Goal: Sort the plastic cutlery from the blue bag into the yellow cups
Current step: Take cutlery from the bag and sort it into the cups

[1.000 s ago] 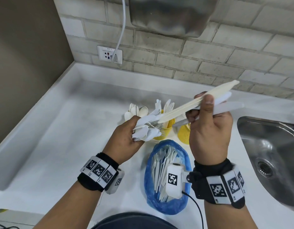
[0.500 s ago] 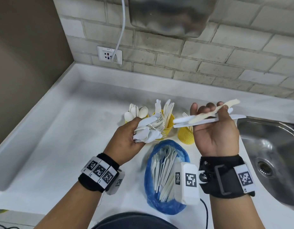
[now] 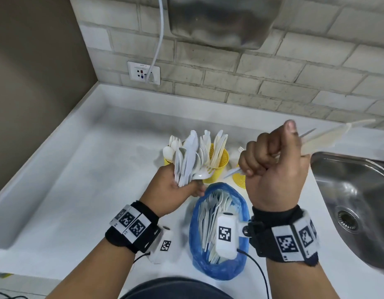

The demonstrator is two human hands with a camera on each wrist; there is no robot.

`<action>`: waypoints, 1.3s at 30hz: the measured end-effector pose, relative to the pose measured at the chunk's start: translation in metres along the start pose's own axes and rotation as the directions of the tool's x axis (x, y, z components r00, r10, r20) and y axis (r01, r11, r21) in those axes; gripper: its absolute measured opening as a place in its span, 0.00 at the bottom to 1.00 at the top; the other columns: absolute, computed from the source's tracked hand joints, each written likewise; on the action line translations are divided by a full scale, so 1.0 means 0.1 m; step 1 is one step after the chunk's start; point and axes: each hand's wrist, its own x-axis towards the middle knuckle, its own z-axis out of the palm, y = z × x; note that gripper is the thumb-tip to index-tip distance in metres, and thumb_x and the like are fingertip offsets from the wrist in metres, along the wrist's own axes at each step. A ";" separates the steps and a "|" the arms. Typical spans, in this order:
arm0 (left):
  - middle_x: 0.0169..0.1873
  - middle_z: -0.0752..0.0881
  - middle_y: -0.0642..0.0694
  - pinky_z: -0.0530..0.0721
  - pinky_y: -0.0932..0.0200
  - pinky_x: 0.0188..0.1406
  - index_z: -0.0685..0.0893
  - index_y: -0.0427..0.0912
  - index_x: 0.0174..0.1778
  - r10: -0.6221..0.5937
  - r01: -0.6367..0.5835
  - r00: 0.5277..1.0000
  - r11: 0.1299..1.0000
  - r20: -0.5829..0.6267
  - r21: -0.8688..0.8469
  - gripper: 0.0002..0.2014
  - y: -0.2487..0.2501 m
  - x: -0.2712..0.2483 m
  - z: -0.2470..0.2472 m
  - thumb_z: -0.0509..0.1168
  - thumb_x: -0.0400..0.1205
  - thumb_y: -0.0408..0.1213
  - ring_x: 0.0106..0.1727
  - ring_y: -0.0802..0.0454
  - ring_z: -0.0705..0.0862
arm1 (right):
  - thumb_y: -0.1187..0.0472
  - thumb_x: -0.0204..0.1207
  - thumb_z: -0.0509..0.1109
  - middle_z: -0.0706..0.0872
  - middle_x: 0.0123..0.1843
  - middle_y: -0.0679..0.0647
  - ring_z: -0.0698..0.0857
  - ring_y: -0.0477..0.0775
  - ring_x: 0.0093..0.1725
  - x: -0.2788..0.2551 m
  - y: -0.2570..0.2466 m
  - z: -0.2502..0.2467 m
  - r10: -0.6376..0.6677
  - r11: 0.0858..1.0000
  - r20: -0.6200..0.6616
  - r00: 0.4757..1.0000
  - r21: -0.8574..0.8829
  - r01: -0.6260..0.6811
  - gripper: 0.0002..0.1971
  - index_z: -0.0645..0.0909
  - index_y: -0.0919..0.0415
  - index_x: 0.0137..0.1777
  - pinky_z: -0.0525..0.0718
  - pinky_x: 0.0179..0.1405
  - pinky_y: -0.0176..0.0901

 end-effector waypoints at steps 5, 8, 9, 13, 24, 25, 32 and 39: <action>0.51 0.93 0.33 0.91 0.42 0.57 0.88 0.31 0.60 -0.083 0.100 0.994 0.949 0.069 -0.299 0.12 0.00 0.04 0.06 0.65 0.85 0.19 0.53 0.36 0.93 | 0.54 0.77 0.70 0.66 0.17 0.45 0.63 0.47 0.14 -0.08 0.12 0.07 -0.086 0.986 0.119 0.989 -0.133 0.101 0.19 0.70 0.52 0.25 0.65 0.23 0.37; 0.53 0.92 0.31 0.89 0.37 0.63 0.92 0.42 0.52 -0.102 0.135 0.989 0.913 0.105 -0.386 0.17 0.04 0.05 0.08 0.63 0.85 0.17 0.57 0.34 0.92 | 0.56 0.78 0.70 0.71 0.18 0.42 0.67 0.49 0.16 -0.12 0.24 0.06 -0.085 0.960 0.182 0.980 -0.248 0.129 0.18 0.72 0.48 0.26 0.68 0.26 0.44; 0.51 0.93 0.32 0.89 0.37 0.62 0.93 0.47 0.47 -0.100 0.139 0.988 0.905 0.118 -0.402 0.21 0.05 0.05 0.09 0.62 0.85 0.17 0.56 0.35 0.93 | 0.56 0.77 0.71 0.71 0.18 0.43 0.67 0.50 0.17 -0.14 0.29 0.05 -0.075 0.949 0.184 0.980 -0.288 0.126 0.18 0.72 0.49 0.26 0.68 0.27 0.46; 0.47 0.92 0.34 0.90 0.37 0.58 0.90 0.39 0.55 -0.082 0.124 0.990 0.900 0.117 -0.418 0.19 0.05 0.05 0.11 0.58 0.86 0.16 0.54 0.36 0.93 | 0.53 0.76 0.73 0.74 0.20 0.46 0.72 0.51 0.19 -0.18 0.44 0.01 -0.024 0.919 0.183 0.983 -0.383 0.094 0.17 0.76 0.49 0.26 0.72 0.28 0.44; 0.44 0.93 0.39 0.92 0.41 0.55 0.90 0.39 0.51 -0.029 0.049 0.997 0.955 0.069 -0.294 0.15 0.12 0.04 0.10 0.64 0.82 0.16 0.52 0.41 0.93 | 0.50 0.79 0.70 0.71 0.20 0.53 0.70 0.55 0.21 -0.20 0.64 -0.06 0.056 0.933 0.104 0.993 -0.358 -0.016 0.24 0.69 0.60 0.25 0.73 0.30 0.50; 0.44 0.93 0.41 0.92 0.43 0.55 0.90 0.38 0.51 -0.035 0.052 0.997 0.961 0.065 -0.271 0.15 0.11 0.04 0.10 0.64 0.82 0.16 0.51 0.43 0.93 | 0.49 0.80 0.70 0.70 0.20 0.53 0.70 0.55 0.21 -0.19 0.62 -0.05 0.059 0.934 0.100 0.993 -0.356 -0.019 0.25 0.68 0.60 0.25 0.72 0.29 0.51; 0.44 0.95 0.51 0.89 0.61 0.48 0.91 0.44 0.52 0.004 -0.004 1.000 0.999 -0.016 -0.032 0.07 0.08 0.01 0.07 0.74 0.81 0.28 0.45 0.52 0.95 | 0.50 0.85 0.67 0.68 0.21 0.45 0.65 0.46 0.19 0.05 0.34 -0.09 0.104 0.901 0.054 0.993 -0.428 -0.072 0.19 0.78 0.59 0.34 0.64 0.25 0.37; 0.39 0.93 0.51 0.81 0.74 0.36 0.89 0.45 0.47 0.126 -0.135 0.991 0.967 0.051 0.218 0.07 0.11 0.01 0.02 0.72 0.80 0.28 0.32 0.60 0.90 | 0.63 0.81 0.77 0.61 0.26 0.65 0.63 0.55 0.26 0.17 0.06 -0.13 0.190 0.740 0.280 0.941 -0.671 0.050 0.02 0.91 0.58 0.50 0.67 0.29 0.43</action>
